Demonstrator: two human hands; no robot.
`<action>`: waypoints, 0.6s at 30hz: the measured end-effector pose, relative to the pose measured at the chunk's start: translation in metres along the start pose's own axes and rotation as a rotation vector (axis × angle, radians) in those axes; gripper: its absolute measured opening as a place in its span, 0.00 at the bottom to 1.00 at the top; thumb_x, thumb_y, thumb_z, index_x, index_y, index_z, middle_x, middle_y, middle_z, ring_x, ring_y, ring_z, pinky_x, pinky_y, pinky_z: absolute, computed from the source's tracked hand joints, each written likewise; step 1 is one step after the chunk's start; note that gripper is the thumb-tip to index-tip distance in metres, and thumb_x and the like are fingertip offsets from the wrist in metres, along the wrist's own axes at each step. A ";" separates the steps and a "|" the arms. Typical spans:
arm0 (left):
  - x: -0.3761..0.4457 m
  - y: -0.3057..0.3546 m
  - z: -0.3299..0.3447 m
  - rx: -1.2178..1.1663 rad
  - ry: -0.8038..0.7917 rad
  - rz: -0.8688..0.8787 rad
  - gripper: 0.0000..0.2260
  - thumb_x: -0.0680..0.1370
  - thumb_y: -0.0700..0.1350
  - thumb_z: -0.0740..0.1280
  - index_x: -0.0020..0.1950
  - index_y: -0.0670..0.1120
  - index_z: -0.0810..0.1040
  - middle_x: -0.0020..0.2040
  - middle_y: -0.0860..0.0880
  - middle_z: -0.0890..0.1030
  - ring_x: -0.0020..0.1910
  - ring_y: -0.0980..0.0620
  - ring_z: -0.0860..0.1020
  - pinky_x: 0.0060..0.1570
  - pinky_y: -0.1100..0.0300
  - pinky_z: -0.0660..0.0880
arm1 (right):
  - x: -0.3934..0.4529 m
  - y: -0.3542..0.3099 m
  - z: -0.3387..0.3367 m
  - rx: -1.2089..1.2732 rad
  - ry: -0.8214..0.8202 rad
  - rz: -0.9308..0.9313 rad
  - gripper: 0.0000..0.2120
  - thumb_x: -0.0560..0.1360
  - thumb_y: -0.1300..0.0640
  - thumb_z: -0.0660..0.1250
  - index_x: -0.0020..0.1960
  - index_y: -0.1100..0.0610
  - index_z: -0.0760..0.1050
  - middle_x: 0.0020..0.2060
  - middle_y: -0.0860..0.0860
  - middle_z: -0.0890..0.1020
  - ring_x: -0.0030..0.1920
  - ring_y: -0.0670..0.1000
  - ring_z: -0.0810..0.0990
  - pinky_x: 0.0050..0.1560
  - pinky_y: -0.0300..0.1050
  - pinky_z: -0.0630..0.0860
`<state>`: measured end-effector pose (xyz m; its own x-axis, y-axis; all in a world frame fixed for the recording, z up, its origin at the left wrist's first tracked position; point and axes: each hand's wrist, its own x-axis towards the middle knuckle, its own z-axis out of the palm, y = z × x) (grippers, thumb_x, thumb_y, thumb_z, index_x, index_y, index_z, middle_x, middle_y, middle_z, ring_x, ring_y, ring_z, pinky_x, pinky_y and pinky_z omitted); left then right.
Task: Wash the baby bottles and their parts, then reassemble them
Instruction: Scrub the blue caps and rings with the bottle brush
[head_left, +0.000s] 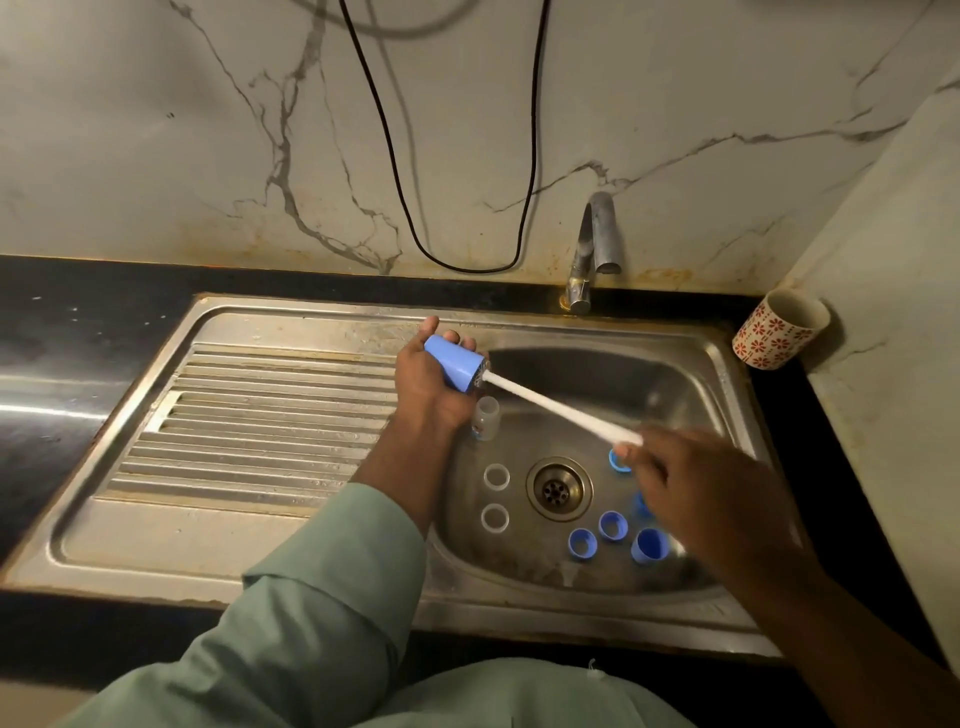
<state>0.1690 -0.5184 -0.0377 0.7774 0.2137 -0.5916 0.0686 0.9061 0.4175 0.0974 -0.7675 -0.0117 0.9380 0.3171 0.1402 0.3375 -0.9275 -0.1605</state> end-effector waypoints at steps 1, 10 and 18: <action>0.001 0.002 0.000 -0.027 0.009 0.010 0.13 0.81 0.47 0.64 0.63 0.45 0.79 0.48 0.46 0.78 0.39 0.49 0.77 0.32 0.59 0.78 | -0.003 0.000 0.003 -0.001 -0.046 -0.032 0.19 0.78 0.41 0.54 0.44 0.52 0.77 0.28 0.45 0.70 0.29 0.51 0.73 0.31 0.44 0.72; -0.003 0.004 -0.005 -0.014 -0.008 0.040 0.18 0.82 0.46 0.63 0.73 0.48 0.74 0.43 0.46 0.75 0.38 0.50 0.75 0.39 0.58 0.77 | 0.011 0.009 0.015 0.179 -0.173 -0.039 0.19 0.79 0.39 0.53 0.43 0.49 0.76 0.22 0.47 0.71 0.23 0.44 0.69 0.27 0.38 0.64; -0.008 -0.003 0.001 0.013 -0.022 0.061 0.12 0.82 0.45 0.62 0.65 0.46 0.74 0.37 0.47 0.72 0.34 0.51 0.72 0.38 0.58 0.75 | 0.021 0.025 0.018 0.395 -0.211 0.087 0.24 0.75 0.35 0.56 0.40 0.53 0.78 0.21 0.47 0.71 0.21 0.43 0.67 0.26 0.39 0.65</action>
<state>0.1637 -0.5234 -0.0337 0.7939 0.2601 -0.5496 0.0290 0.8867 0.4615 0.1266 -0.7803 -0.0301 0.9459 0.3128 -0.0855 0.2230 -0.8188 -0.5290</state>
